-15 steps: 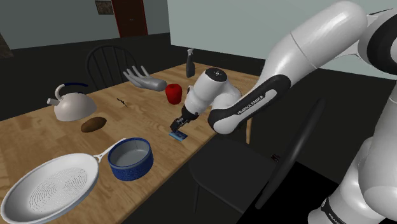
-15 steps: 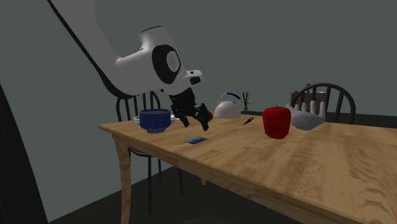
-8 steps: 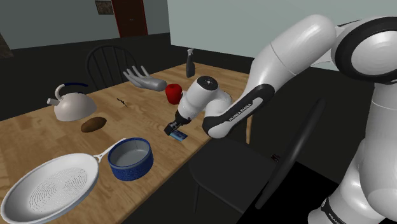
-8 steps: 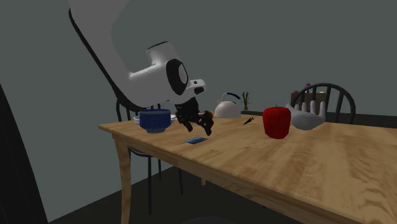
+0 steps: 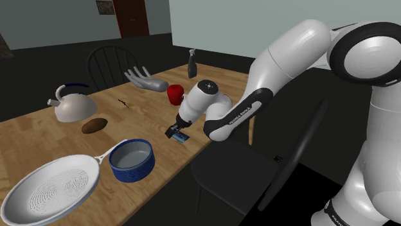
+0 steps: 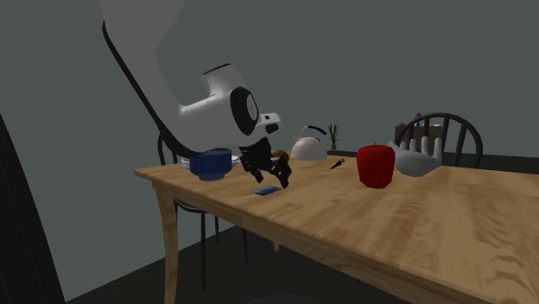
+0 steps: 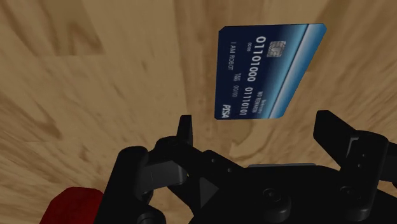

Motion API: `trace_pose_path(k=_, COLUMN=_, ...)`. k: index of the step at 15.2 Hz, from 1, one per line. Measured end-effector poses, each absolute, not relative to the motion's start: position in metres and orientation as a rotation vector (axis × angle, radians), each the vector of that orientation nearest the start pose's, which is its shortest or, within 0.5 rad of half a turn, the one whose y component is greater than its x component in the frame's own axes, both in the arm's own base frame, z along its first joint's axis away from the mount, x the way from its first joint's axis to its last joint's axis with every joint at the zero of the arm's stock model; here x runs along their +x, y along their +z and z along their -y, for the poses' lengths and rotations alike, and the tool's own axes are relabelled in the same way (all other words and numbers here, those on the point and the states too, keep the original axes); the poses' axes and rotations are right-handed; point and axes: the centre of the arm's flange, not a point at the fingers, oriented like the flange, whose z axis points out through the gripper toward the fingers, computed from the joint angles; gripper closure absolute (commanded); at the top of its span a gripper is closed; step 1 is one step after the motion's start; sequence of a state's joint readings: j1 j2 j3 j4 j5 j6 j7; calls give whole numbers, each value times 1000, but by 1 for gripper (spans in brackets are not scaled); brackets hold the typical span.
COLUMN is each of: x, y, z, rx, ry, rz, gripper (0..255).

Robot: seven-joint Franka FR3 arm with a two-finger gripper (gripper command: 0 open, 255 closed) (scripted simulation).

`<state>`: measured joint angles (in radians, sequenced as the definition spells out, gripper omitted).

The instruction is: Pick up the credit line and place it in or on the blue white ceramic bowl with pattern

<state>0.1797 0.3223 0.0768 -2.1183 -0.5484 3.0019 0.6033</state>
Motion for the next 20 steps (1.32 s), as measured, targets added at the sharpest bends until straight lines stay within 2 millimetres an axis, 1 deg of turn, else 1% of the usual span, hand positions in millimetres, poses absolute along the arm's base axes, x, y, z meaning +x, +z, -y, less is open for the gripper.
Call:
trace_pose_path(k=1, x=584, y=317, z=-190, rx=-2958, ry=-889, rz=244, gripper=255)
trace_pose_path(k=11, x=584, y=317, z=-190, rx=-2958, ry=-890, rz=243, gripper=255)
trace_pose_path(k=14, x=584, y=328, z=-190, rx=-2958, ry=-890, rz=243, gripper=255)
trace_pose_path(k=20, x=583, y=360, z=-190, rx=-2958, ry=-890, rz=243, gripper=255)
